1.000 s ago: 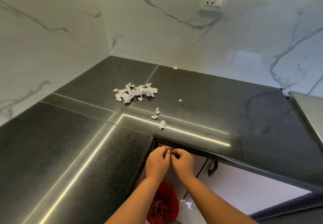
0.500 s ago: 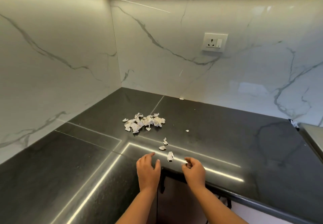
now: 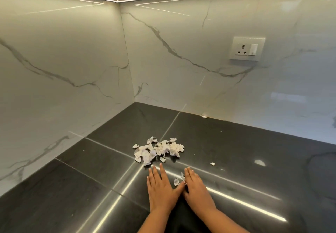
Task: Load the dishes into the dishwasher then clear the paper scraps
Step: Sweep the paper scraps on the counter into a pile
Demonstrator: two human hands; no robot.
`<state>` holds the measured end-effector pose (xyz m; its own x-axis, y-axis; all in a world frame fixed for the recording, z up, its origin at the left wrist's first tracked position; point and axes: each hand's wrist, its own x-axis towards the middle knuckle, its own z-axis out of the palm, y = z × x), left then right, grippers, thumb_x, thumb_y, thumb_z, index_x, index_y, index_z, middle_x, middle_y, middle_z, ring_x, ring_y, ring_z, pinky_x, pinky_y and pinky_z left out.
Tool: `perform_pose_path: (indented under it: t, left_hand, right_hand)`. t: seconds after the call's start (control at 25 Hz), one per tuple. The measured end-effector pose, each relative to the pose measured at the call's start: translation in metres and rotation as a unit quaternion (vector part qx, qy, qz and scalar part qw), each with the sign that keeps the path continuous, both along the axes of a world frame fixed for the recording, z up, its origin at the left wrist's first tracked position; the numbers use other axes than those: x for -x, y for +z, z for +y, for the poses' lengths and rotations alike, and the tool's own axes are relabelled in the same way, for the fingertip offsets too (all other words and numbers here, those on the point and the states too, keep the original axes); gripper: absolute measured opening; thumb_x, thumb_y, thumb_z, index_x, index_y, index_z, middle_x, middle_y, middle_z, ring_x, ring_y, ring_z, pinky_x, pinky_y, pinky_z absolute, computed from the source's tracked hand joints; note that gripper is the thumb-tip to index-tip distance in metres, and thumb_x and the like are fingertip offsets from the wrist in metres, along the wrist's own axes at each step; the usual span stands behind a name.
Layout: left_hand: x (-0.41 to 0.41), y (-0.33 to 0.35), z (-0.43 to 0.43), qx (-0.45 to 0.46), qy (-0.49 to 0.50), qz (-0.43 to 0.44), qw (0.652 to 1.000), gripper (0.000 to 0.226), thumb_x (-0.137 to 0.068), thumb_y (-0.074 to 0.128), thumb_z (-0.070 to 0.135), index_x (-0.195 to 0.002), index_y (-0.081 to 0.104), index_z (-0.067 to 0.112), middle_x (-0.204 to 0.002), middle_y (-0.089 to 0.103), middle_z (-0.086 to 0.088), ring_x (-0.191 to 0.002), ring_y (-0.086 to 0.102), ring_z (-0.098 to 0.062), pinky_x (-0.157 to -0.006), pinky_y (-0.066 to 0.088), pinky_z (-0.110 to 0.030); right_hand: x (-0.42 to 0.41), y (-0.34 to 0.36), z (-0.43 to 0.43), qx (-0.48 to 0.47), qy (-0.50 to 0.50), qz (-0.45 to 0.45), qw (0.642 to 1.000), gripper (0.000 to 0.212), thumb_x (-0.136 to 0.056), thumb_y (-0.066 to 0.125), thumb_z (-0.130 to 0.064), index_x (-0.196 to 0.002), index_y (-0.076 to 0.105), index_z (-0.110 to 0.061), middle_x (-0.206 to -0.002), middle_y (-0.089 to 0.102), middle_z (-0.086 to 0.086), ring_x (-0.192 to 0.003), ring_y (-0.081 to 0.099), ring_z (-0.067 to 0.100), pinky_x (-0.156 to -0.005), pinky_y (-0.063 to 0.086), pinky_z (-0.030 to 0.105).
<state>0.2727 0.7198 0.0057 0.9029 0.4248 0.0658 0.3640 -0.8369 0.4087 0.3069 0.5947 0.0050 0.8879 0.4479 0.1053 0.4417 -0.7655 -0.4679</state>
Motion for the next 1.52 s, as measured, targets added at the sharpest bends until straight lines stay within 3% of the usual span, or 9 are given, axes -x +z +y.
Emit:
perform_pose_path:
  t: [0.36, 0.6, 0.68, 0.76, 0.88, 1.0, 1.28, 1.4, 1.52]
  left_hand:
    - [-0.062, 0.006, 0.043, 0.121, 0.195, -0.075, 0.970, 0.117, -0.071, 0.042, 0.079, -0.148, -0.013, 0.011, -0.156, -0.009, -0.020, -0.146, -0.001, -0.032, -0.118, 0.015, -0.042]
    - [-0.063, 0.006, 0.045, 0.100, 0.131, -0.109, 0.980, 0.099, -0.068, 0.036, 0.076, -0.150, 0.018, 0.024, -0.142, 0.046, -0.001, -0.134, 0.038, -0.019, -0.116, 0.016, -0.041]
    - [-0.061, 0.006, 0.045, 0.151, 0.125, -0.146, 0.970, 0.092, -0.065, 0.040, 0.073, -0.146, 0.027, 0.031, -0.125, 0.059, 0.006, -0.119, 0.051, -0.018, -0.106, 0.037, -0.045]
    - [-0.058, 0.008, 0.046, 0.196, 0.123, -0.175, 0.957, 0.091, -0.061, 0.039, 0.075, -0.143, 0.033, 0.037, -0.112, 0.061, 0.015, -0.107, 0.057, -0.013, -0.087, 0.049, -0.041]
    - [-0.054, 0.013, 0.043, 0.299, 0.101, -0.243, 0.918, 0.086, -0.060, 0.050, 0.067, -0.139, 0.039, 0.037, -0.105, 0.064, 0.011, -0.094, 0.061, -0.009, -0.080, 0.051, -0.035]
    - [-0.051, 0.017, 0.059, 0.413, 0.139, -0.328, 0.838, 0.081, -0.063, 0.061, 0.047, -0.139, 0.041, 0.028, -0.119, 0.060, -0.010, -0.096, 0.061, -0.030, -0.091, 0.049, -0.055]
    - [-0.089, 0.020, 0.132, 0.179, 0.154, -0.131, 0.963, 0.101, -0.076, 0.058, 0.065, -0.151, 0.011, 0.016, -0.156, 0.020, -0.010, -0.144, 0.017, -0.029, -0.114, 0.023, -0.051]
    - [-0.109, 0.009, 0.137, 0.005, 0.030, 0.016, 0.999, 0.118, -0.056, 0.014, 0.097, -0.144, -0.022, 0.027, -0.153, -0.017, -0.001, -0.146, -0.006, -0.026, -0.118, 0.004, -0.043]
    - [-0.117, 0.001, 0.142, -0.024, 0.029, 0.059, 0.998, 0.120, -0.039, -0.014, 0.098, -0.137, -0.030, 0.032, -0.152, -0.019, 0.000, -0.146, -0.008, -0.028, -0.118, 0.001, -0.041]
  right_hand:
    - [-0.069, -0.010, 0.031, 0.057, 0.040, -0.041, 0.997, 0.101, -0.065, -0.024, -0.063, -0.150, 0.007, -0.016, -0.158, 0.007, -0.001, -0.146, 0.003, 0.014, -0.110, -0.010, 0.024]
    - [-0.064, -0.011, 0.013, -0.151, 0.010, -0.027, 0.988, 0.069, -0.088, 0.036, -0.062, -0.146, 0.017, -0.031, -0.153, 0.013, -0.015, -0.142, 0.005, 0.000, -0.116, 0.009, 0.023]
    - [-0.072, -0.019, 0.001, -0.102, -0.157, -0.118, 0.975, 0.070, -0.086, 0.038, -0.056, -0.145, 0.029, -0.019, -0.154, 0.020, 0.003, -0.143, 0.008, 0.014, -0.117, 0.011, 0.039]
    - [-0.080, -0.009, -0.008, 0.000, -0.265, -0.019, 0.964, 0.076, -0.089, 0.038, -0.055, -0.148, 0.017, -0.010, -0.155, 0.013, 0.016, -0.144, 0.005, 0.029, -0.116, 0.006, 0.043]
    - [-0.086, -0.001, -0.005, -0.076, -0.147, 0.130, 0.978, 0.089, -0.088, 0.045, -0.058, -0.149, -0.003, -0.014, -0.157, 0.006, 0.010, -0.145, 0.003, 0.027, -0.117, 0.007, 0.040]
    - [-0.084, 0.012, 0.011, -0.215, -0.016, 0.161, 0.963, 0.082, -0.087, 0.054, -0.051, -0.149, 0.007, -0.026, -0.153, 0.017, -0.008, -0.143, 0.016, 0.015, -0.114, 0.022, 0.034]
    - [-0.176, -0.003, -0.037, -0.049, -0.216, 0.049, 0.974, 0.075, -0.093, 0.043, -0.049, -0.149, 0.011, -0.009, -0.157, 0.007, 0.012, -0.145, 0.004, 0.026, -0.119, 0.007, 0.037]
    - [-0.217, -0.006, -0.040, 0.049, -0.217, 0.002, 0.975, 0.073, -0.095, 0.032, -0.052, -0.149, 0.009, -0.009, -0.157, 0.009, 0.014, -0.145, 0.007, 0.026, -0.119, 0.007, 0.035]
    - [-0.267, -0.005, -0.024, 0.086, -0.200, -0.013, 0.976, 0.065, -0.098, 0.027, -0.045, -0.149, 0.011, -0.009, -0.156, 0.011, 0.014, -0.145, 0.009, 0.026, -0.119, 0.008, 0.037]
